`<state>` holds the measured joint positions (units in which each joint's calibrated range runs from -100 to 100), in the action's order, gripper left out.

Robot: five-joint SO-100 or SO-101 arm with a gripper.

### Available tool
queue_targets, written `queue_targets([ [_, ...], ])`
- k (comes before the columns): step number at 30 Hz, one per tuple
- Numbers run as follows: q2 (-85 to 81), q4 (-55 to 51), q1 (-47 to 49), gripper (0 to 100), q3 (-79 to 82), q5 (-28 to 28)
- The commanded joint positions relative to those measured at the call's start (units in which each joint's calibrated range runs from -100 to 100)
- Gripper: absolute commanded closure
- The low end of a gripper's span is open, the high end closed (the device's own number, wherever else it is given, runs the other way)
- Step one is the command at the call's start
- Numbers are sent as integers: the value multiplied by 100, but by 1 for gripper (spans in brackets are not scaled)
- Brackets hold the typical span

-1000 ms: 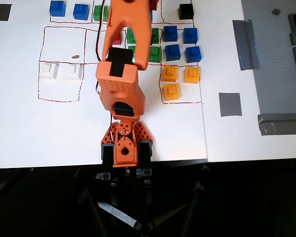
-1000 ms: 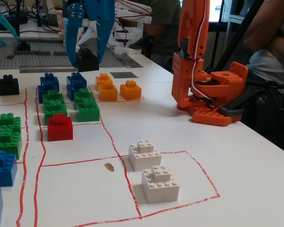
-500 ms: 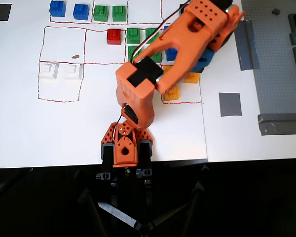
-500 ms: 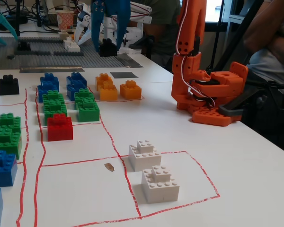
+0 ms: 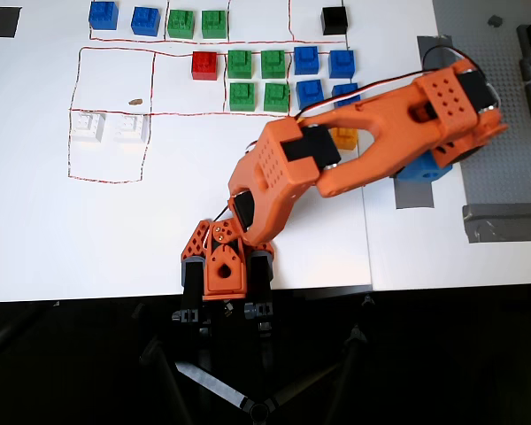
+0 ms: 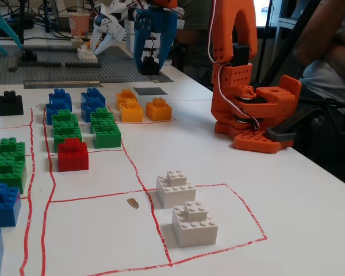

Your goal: Grab the block and put it in the grey marker

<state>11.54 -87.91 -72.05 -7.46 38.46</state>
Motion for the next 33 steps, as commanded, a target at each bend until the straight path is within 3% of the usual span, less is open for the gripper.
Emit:
queue_targets([
  [1, -169, 161, -249, 100, -792, 181],
  [25, 1929, 782, -848, 99, -2327, 298],
  [29, 1955, 700, -973, 77, -2327, 430],
  [33, 1938, 471, -998, 70, -2381, 498],
])
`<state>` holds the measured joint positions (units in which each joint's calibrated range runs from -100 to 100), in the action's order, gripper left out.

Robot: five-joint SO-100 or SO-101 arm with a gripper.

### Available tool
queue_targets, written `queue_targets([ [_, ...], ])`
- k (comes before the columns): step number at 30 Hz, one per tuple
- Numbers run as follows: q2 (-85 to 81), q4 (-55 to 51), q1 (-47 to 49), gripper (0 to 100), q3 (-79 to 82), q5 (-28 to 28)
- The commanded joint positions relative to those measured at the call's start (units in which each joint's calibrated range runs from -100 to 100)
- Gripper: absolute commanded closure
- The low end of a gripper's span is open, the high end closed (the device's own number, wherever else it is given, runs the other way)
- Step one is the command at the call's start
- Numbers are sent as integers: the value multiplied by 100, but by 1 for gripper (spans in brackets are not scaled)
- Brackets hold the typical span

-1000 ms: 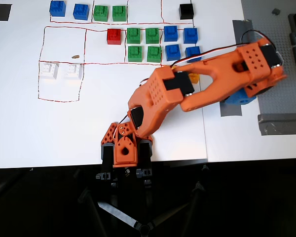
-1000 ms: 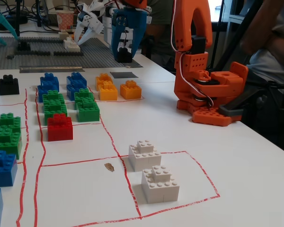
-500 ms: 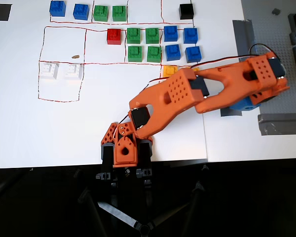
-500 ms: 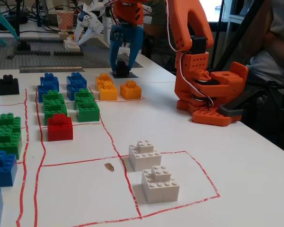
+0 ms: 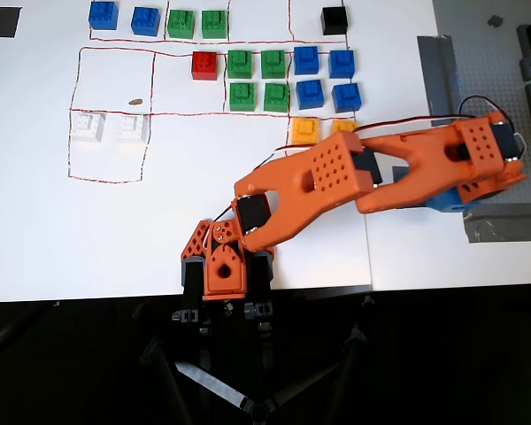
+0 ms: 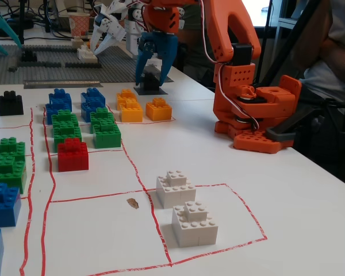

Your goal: Grab the block and put it in the grey marker

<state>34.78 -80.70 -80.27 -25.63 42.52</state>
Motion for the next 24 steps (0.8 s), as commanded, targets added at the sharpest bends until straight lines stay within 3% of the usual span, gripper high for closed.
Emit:
queue_targets([
  [1, -396, -355, -184, 68, -601, 117],
  [5, -447, -992, -176, 62, -910, 205],
  [14, -1138, -1898, 157, 61, -1191, -20],
  [24, -3055, -1890, 1139, 84, 797, -596],
])
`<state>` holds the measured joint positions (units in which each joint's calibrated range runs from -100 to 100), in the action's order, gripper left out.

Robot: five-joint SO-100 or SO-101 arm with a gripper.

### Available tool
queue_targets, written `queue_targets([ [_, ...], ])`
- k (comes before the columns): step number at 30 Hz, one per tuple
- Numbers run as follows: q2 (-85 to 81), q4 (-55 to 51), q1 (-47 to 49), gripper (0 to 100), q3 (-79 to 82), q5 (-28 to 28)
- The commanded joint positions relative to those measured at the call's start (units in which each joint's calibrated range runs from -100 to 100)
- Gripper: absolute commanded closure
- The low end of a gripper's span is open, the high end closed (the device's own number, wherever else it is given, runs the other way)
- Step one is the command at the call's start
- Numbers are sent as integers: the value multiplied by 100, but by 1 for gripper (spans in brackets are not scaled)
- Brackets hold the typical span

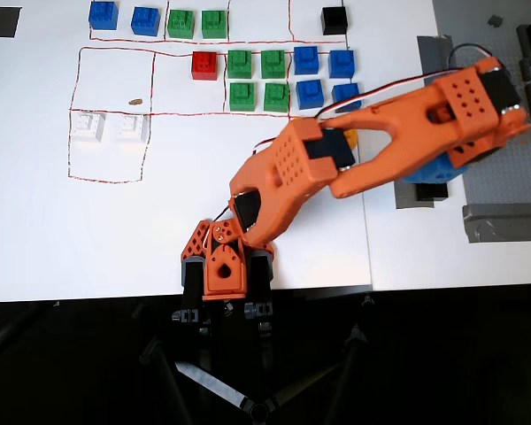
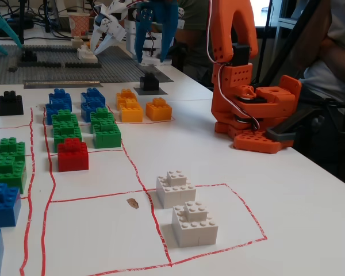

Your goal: Grab the block and put it in the grey marker

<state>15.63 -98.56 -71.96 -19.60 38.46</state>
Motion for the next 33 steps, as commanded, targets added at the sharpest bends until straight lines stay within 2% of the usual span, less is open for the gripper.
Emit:
queue_targets([
  [1, -1312, -103, 465, 86, 422, -293],
  [5, -1874, 3, 1223, 96, 1329, -811],
  [15, -2781, 150, 3419, 100, 2882, -2139],
  [21, -2919, 386, 4658, 100, 3272, -2872],
  [33, -2599, 762, 6231, 100, 3336, -3810],
])
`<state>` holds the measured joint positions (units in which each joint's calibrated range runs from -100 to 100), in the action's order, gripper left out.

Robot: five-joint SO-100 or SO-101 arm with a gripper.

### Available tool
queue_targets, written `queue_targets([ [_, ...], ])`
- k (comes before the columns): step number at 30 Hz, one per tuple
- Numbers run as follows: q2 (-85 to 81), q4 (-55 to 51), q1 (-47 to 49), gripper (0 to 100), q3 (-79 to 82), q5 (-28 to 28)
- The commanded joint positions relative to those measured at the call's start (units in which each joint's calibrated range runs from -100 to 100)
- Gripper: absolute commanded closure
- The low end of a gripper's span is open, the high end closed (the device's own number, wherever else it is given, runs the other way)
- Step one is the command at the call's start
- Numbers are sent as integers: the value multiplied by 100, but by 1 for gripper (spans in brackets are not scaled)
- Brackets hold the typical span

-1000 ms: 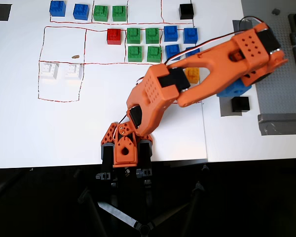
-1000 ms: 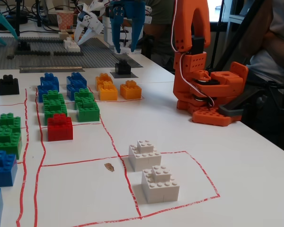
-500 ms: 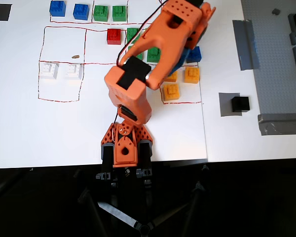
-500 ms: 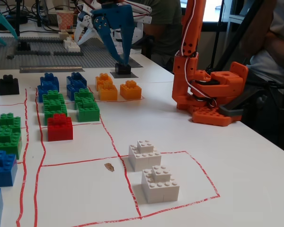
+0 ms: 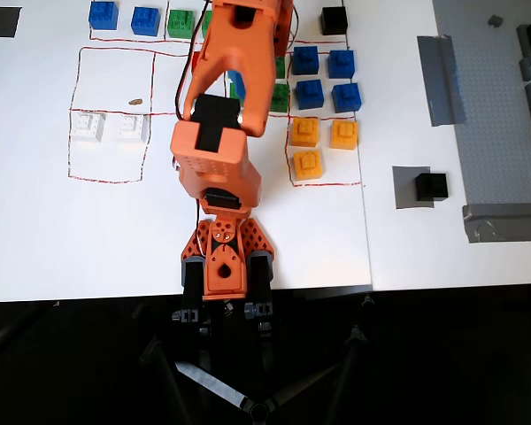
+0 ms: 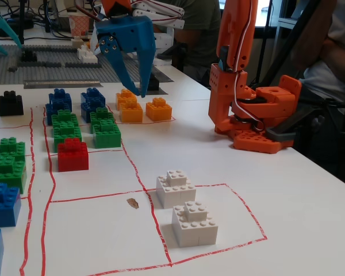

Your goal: Grab the block and put it in the grey marker

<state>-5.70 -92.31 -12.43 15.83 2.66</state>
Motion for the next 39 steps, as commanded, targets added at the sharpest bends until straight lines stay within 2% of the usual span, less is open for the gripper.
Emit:
queue_targets([
  [1, -466, 161, 353, 100, -216, -317],
  [9, -535, 471, 1002, 100, -80, -791],
  [18, -595, 651, 1409, 100, -135, -1060],
  [39, -552, 651, 1667, 100, -362, -1172],
])
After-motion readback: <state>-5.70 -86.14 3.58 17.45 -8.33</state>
